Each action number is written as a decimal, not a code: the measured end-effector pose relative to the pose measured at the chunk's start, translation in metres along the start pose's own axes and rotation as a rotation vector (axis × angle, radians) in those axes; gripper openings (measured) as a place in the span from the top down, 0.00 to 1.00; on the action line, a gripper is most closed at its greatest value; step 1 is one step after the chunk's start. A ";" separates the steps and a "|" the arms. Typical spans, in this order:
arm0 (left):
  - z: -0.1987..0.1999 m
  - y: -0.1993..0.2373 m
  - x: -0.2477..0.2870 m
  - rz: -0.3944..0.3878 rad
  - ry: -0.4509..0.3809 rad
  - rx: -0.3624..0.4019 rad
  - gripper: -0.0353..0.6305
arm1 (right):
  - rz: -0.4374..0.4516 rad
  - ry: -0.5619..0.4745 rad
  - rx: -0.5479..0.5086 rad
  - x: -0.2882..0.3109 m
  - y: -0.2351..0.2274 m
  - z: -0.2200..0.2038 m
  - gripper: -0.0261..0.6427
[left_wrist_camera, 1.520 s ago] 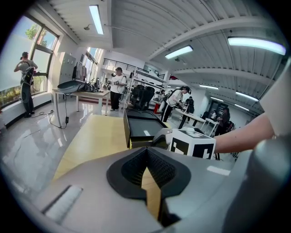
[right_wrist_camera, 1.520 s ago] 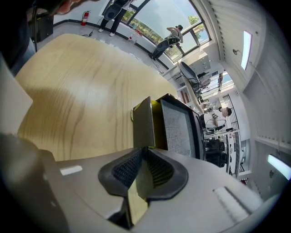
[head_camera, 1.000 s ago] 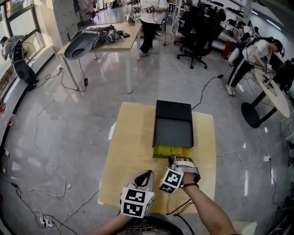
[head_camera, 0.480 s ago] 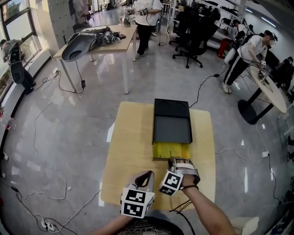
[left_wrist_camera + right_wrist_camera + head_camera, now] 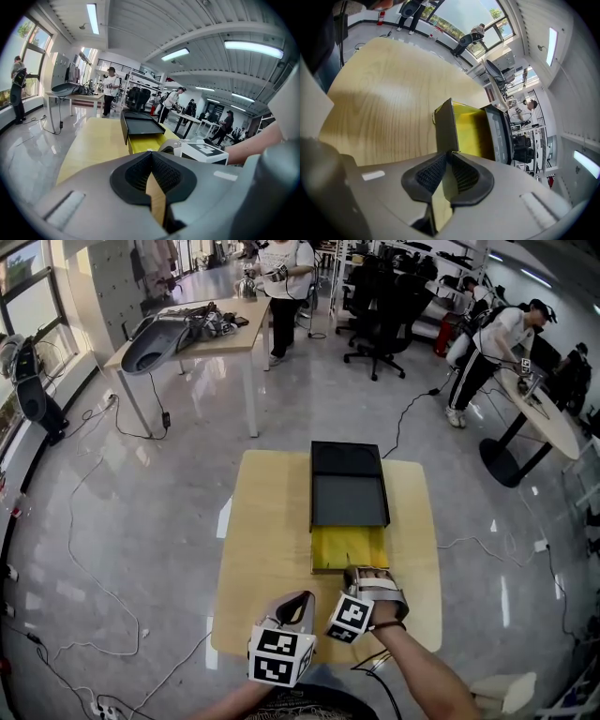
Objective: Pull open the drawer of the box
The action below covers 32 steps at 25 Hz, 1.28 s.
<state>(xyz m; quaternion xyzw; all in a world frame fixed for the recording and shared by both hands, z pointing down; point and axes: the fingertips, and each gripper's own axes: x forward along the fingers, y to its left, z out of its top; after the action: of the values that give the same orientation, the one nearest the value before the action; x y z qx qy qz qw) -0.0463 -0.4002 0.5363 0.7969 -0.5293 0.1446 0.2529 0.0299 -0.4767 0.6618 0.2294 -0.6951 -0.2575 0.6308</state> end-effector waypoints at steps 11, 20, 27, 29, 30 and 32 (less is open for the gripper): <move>-0.029 -0.027 -0.045 -0.016 -0.003 0.016 0.93 | 0.003 0.009 0.011 -0.044 0.050 -0.003 0.89; -0.036 -0.060 -0.062 -0.025 -0.006 0.023 0.93 | -0.009 -0.026 0.055 -0.080 0.069 -0.014 0.89; -0.043 -0.075 -0.081 -0.028 -0.008 0.024 0.93 | -0.010 -0.025 0.066 -0.106 0.088 -0.019 0.89; -0.046 -0.082 -0.085 -0.030 -0.009 0.026 0.93 | -0.010 -0.016 0.063 -0.111 0.094 -0.025 0.89; -0.048 -0.085 -0.089 -0.032 -0.010 0.028 0.93 | -0.009 -0.005 0.053 -0.115 0.098 -0.028 0.89; -0.050 -0.089 -0.100 -0.035 -0.010 0.030 0.93 | -0.005 0.022 0.031 -0.123 0.108 -0.031 0.89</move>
<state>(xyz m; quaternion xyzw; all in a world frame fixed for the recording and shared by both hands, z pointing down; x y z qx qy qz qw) -0.0030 -0.2676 0.5060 0.8103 -0.5145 0.1441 0.2408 0.0735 -0.3175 0.6400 0.2435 -0.6915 -0.2459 0.6341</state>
